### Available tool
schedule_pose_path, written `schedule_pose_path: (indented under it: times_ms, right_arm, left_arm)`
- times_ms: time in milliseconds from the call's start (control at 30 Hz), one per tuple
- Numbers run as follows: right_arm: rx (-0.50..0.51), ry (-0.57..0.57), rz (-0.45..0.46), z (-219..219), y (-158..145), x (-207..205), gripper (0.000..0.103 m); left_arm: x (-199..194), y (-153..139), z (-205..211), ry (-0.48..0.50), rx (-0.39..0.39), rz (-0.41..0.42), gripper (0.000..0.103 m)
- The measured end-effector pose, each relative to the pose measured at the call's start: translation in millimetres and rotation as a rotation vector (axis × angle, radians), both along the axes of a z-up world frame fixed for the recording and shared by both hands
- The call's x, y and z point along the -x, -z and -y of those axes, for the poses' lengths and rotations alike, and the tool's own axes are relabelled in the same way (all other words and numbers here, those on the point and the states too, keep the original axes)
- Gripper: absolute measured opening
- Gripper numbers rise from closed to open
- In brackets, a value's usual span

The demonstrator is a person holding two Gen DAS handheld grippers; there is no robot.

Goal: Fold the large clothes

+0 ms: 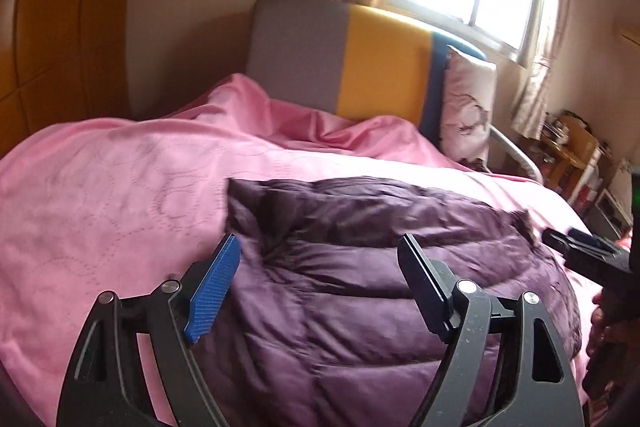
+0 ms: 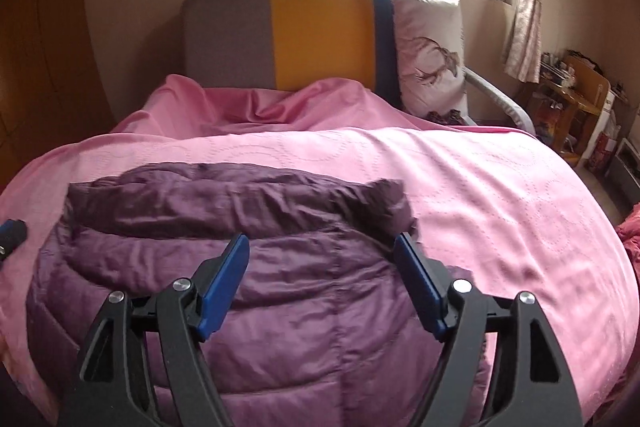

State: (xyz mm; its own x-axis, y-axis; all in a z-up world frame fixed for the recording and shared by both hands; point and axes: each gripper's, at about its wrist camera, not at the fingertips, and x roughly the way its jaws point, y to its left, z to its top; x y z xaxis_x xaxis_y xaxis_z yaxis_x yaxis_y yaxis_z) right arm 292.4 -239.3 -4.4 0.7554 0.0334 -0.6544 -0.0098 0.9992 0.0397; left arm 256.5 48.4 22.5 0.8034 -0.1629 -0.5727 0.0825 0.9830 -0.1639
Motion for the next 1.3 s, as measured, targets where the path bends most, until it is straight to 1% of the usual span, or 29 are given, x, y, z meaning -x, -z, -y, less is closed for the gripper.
schedule_pose_path:
  times_ms: [100,233,367,433,500,533,633,733,833,900,1000,1067,1133,1200,1233,1300]
  right_arm:
    - [-0.017,-0.045,0.019,-36,-4,-2,0.079]
    - [-0.022,-0.037,-0.001,-62,7,-14,0.078]
    - [0.013,-0.028,-0.033,-67,30,-32,0.078]
    - [0.006,-0.016,-0.057,-64,45,-37,0.077]
    - [0.0,-0.01,-0.057,-61,57,-38,0.079]
    - [0.002,-0.01,-0.057,-61,63,-39,0.079]
    - [0.004,-0.005,-0.071,-61,77,-43,0.08]
    - [0.0,0.001,-0.081,-60,87,-47,0.081]
    - [-0.033,-0.005,-0.083,-54,95,-48,0.082]
    - [-0.047,-0.006,-0.105,-51,98,-51,0.082]
    - [-0.054,-0.013,-0.118,-50,98,-53,0.083]
    - [-0.086,-0.024,-0.139,-44,92,-53,0.083]
    - [-0.128,-0.043,-0.15,-34,82,-48,0.083]
    - [-0.143,-0.044,-0.131,-25,70,-38,0.084]
    - [-0.151,-0.038,-0.11,-19,64,-31,0.087]
    - [-0.156,-0.009,-0.072,-4,55,-19,0.09]
  left_arm:
    - [1,9,24,0.035,-0.009,-0.012,0.079]
    - [-5,23,31,0.047,0.019,-0.053,0.079]
    - [-12,42,27,0.019,0.03,-0.104,0.079]
    - [-15,57,21,0.004,0.063,-0.14,0.079]
    - [-16,71,11,0.01,0.136,-0.15,0.078]
    - [-14,74,11,0.01,0.141,-0.146,0.077]
    - [-12,83,17,0.015,0.112,-0.141,0.076]
    - [-14,87,17,0.019,0.122,-0.147,0.076]
    - [-12,88,18,0.023,0.131,-0.143,0.076]
    - [-12,88,17,0.023,0.126,-0.142,0.076]
    - [-12,86,20,0.008,0.117,-0.163,0.076]
    - [-10,76,23,-0.008,0.094,-0.175,0.076]
    - [-6,60,26,-0.009,0.077,-0.162,0.076]
    - [-5,46,27,-0.014,0.1,-0.138,0.076]
    - [-7,39,28,-0.018,0.106,-0.129,0.076]
    - [-13,27,36,-0.02,0.111,-0.102,0.076]
